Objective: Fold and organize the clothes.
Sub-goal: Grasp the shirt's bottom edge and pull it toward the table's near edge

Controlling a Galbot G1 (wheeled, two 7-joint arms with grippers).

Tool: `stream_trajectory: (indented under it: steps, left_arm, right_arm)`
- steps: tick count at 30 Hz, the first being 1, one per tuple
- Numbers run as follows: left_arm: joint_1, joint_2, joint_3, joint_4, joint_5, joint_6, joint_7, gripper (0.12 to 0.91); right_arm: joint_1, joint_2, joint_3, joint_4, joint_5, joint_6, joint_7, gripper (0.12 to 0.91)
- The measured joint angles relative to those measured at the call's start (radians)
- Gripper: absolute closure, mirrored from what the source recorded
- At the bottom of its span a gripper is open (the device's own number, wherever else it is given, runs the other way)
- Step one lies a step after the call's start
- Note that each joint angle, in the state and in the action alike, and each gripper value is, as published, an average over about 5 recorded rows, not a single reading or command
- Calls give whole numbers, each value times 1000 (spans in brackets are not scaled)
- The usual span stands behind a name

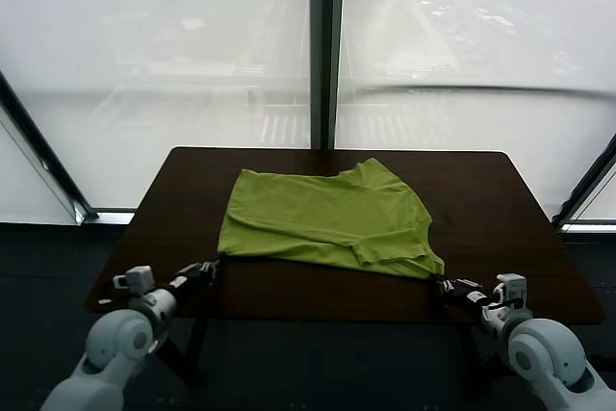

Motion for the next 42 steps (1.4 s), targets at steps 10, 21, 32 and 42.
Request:
stream_trajectory:
  steps: [10,21,32,42]
  left_arm:
    - [55,51,-36,-43,-13,-3,2,881]
    - [114,51,-60,-79,-5,-4,2,881]
    - [237,25,-133,-194,-10,15,-30,881]
    - [348,22,-191,-271,1,16,-25,881]
  right_arm:
    - [10,-77,-10,-18,44,-4,0,885]
    - [-6,-145,-13,-15,108,-10,11,885]
    - [-42,-223,-3,13,187,-30,33,885]
    - [-108,-264,-3,44,214,-51,44,885]
